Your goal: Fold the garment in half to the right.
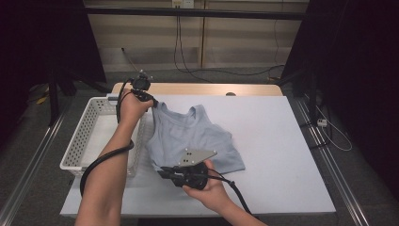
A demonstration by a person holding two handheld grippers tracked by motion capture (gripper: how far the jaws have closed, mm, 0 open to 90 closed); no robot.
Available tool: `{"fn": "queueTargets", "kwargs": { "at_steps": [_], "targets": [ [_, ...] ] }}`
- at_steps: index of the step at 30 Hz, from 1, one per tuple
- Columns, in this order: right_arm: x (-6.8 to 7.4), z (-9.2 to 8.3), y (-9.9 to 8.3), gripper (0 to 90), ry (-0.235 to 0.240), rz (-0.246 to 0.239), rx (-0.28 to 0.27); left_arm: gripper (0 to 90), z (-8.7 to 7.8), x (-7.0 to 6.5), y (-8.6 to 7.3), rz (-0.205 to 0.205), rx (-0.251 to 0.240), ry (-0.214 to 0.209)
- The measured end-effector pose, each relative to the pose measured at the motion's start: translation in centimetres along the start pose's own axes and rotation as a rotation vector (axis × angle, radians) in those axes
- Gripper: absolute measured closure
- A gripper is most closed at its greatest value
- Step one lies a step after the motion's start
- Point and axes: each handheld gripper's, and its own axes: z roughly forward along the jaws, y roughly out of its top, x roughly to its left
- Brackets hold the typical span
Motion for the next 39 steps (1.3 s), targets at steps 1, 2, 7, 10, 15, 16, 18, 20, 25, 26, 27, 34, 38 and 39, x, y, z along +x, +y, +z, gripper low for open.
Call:
{"fn": "queueTargets", "kwargs": {
  "at_steps": [1,2,7,10,15,16,18,20,25,26,27,34,38,39],
  "targets": [
    [0.0,0.0,0.1,85.2,0.000,-0.001,0.001,86.3,-0.1,0.1,0.0,0.001,0.000,-0.004],
    [0.1,0.0,0.2,85.2,0.001,-0.003,0.001,86.3,-0.1,0.1,0.0,-0.002,-0.001,-0.002],
    [0.1,0.0,0.5,85.1,0.006,-0.009,-0.004,86.3,-0.6,0.3,0.1,0.001,-0.004,0.005],
    [0.2,0.0,0.6,85.2,0.007,-0.003,-0.007,86.3,-0.8,0.4,0.2,0.002,-0.002,0.008],
    [0.4,0.1,1.0,85.2,0.010,-0.012,-0.010,86.3,-1.2,0.5,0.2,0.007,-0.002,0.015],
    [0.4,0.1,1.0,85.1,0.011,-0.014,-0.011,86.3,-1.3,0.6,0.2,0.009,0.001,0.016],
    [0.5,0.2,1.1,85.2,0.014,-0.018,-0.008,86.3,-1.4,0.7,0.1,0.005,0.001,0.019],
    [0.5,0.3,1.1,85.2,0.017,-0.018,-0.007,86.3,-1.5,0.9,0.1,0.003,0.004,0.024],
    [0.6,0.6,1.1,85.2,0.029,-0.013,-0.006,86.3,-1.9,1.1,0.0,0.001,0.008,0.028],
    [0.6,0.6,1.1,85.2,0.030,-0.014,-0.006,86.2,-2.0,1.2,0.0,-0.003,0.004,0.027],
    [0.6,0.6,1.1,85.2,0.030,-0.016,-0.008,86.2,-2.1,1.2,0.1,-0.003,0.004,0.030],
    [0.7,0.9,1.3,85.2,0.036,-0.017,-0.019,86.2,-2.5,1.3,0.2,0.005,0.010,0.042],
    [0.6,0.7,1.2,85.2,0.037,-0.011,-0.023,86.1,-2.3,1.3,0.3,-0.001,0.013,0.047],
    [0.5,0.7,1.2,85.2,0.036,-0.010,-0.025,86.1,-2.2,1.3,0.3,0.004,0.018,0.048]
  ]
}}
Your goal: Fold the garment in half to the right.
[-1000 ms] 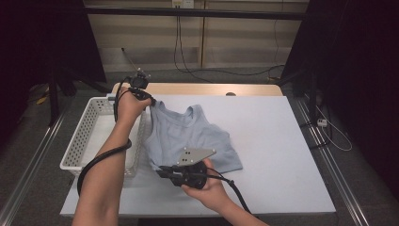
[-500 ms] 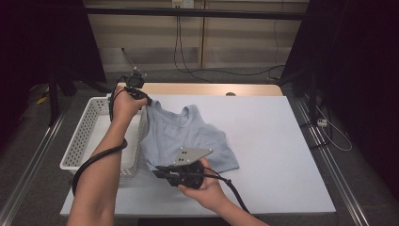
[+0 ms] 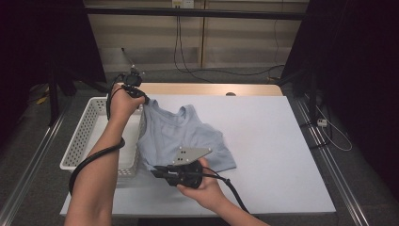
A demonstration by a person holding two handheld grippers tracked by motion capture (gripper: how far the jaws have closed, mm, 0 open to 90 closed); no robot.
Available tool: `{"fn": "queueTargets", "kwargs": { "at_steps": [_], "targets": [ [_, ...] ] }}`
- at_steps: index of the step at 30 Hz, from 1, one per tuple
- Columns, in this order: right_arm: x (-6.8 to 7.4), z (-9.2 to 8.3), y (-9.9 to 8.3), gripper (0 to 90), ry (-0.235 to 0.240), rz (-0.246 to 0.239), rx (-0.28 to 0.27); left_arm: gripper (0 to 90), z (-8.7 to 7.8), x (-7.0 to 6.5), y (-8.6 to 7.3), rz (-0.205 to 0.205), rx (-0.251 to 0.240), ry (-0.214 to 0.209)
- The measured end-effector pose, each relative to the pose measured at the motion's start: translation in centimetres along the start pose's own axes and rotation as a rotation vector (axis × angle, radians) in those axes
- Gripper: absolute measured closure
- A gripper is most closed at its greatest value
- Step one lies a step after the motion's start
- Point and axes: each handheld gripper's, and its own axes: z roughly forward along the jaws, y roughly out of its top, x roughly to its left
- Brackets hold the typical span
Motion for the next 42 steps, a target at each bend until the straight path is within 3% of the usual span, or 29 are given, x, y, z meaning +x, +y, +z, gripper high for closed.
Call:
{"fn": "queueTargets", "kwargs": {
  "at_steps": [13,26,42],
  "targets": [
    [-1.0,-0.8,-1.1,85.1,-0.018,0.041,-0.015,86.0,1.2,-0.5,0.3,-0.033,0.012,0.019],
    [-1.9,-2.4,-1.8,85.2,-0.057,0.053,-0.021,85.5,1.6,-1.3,0.9,-0.038,0.013,0.042],
    [-2.6,-3.4,-2.4,85.3,-0.085,0.061,-0.022,84.3,2.0,-1.7,1.2,-0.037,0.008,0.040]
  ]
}}
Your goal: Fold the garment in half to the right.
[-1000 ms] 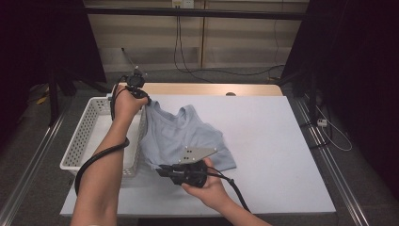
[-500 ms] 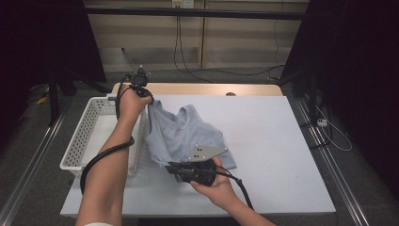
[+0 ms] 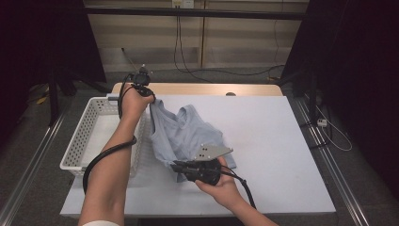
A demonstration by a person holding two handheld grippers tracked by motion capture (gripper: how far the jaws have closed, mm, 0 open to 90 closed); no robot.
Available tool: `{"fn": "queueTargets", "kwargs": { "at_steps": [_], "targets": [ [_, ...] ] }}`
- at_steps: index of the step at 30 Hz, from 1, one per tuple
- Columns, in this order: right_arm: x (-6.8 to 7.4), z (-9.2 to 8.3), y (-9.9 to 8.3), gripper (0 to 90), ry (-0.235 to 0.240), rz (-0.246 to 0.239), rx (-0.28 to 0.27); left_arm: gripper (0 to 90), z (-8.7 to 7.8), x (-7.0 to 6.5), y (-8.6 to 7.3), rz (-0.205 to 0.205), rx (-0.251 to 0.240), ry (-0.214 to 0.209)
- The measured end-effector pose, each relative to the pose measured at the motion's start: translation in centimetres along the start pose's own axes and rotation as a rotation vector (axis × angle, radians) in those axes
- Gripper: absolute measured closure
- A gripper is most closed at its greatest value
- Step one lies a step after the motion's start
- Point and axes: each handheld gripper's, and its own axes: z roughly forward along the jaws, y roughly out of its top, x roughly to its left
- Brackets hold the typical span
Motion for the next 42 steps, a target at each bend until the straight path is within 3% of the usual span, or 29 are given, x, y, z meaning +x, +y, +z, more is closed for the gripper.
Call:
{"fn": "queueTargets", "kwargs": {
  "at_steps": [16,27,42],
  "targets": [
    [-1.2,-1.4,-0.3,85.2,-0.043,0.015,-0.009,83.7,0.3,-0.3,0.4,0.001,-0.011,0.003],
    [-1.5,-2.1,-0.7,85.3,-0.066,0.021,-0.008,83.2,0.8,-1.4,1.1,0.009,-0.014,-0.008],
    [-2.3,-3.3,-1.4,85.2,-0.133,0.037,-0.003,80.9,1.4,-2.7,2.0,0.017,-0.025,-0.029]
  ]
}}
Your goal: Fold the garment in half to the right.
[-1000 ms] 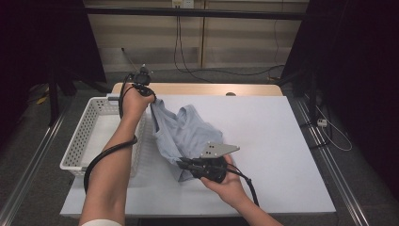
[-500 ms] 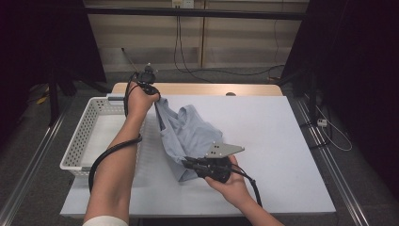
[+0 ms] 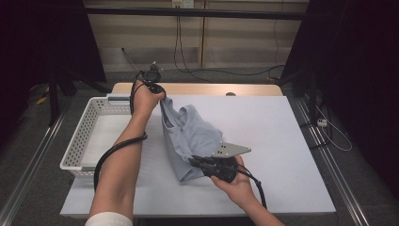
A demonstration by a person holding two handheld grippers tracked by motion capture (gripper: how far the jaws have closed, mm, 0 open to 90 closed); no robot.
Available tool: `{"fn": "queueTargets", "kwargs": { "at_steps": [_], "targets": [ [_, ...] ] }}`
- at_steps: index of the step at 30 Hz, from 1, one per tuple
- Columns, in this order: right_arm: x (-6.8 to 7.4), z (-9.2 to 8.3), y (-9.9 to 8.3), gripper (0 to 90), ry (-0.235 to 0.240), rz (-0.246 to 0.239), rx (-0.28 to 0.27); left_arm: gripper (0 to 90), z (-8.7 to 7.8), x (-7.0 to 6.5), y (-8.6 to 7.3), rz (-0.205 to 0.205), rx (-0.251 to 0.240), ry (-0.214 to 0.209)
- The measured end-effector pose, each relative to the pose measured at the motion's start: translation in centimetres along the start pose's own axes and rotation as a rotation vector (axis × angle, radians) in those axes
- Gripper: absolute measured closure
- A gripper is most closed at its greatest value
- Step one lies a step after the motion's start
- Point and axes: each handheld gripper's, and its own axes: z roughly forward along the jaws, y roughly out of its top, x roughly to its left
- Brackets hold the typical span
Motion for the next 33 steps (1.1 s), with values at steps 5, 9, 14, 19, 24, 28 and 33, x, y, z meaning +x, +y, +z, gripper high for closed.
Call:
{"fn": "queueTargets", "kwargs": {
  "at_steps": [5,9,14,19,24,28,33],
  "targets": [
    [-0.3,-0.2,-0.2,85.2,-0.011,0.005,-0.001,82.4,0.1,-0.3,0.3,-0.001,-0.001,-0.012],
    [-0.4,-0.3,-0.3,85.2,-0.019,0.007,0.002,83.8,0.3,-0.5,0.4,0.001,-0.003,-0.010],
    [-0.4,-0.4,-0.3,85.2,-0.025,0.007,0.000,85.1,0.5,-0.9,0.7,-0.007,-0.006,-0.018],
    [-0.4,-0.7,-0.2,85.2,-0.035,0.004,-0.005,85.3,0.7,-1.4,1.1,0.002,-0.011,-0.022],
    [-0.5,-0.9,-0.3,85.2,-0.044,0.000,-0.001,85.3,0.9,-1.8,1.3,0.009,-0.011,-0.028],
    [-0.5,-1.1,-0.3,85.2,-0.052,-0.005,-0.003,85.2,1.1,-2.1,1.4,0.011,-0.014,-0.030],
    [-0.5,-1.4,-0.4,85.2,-0.071,-0.012,-0.001,85.2,1.4,-2.4,1.5,0.018,-0.014,-0.030]
  ]
}}
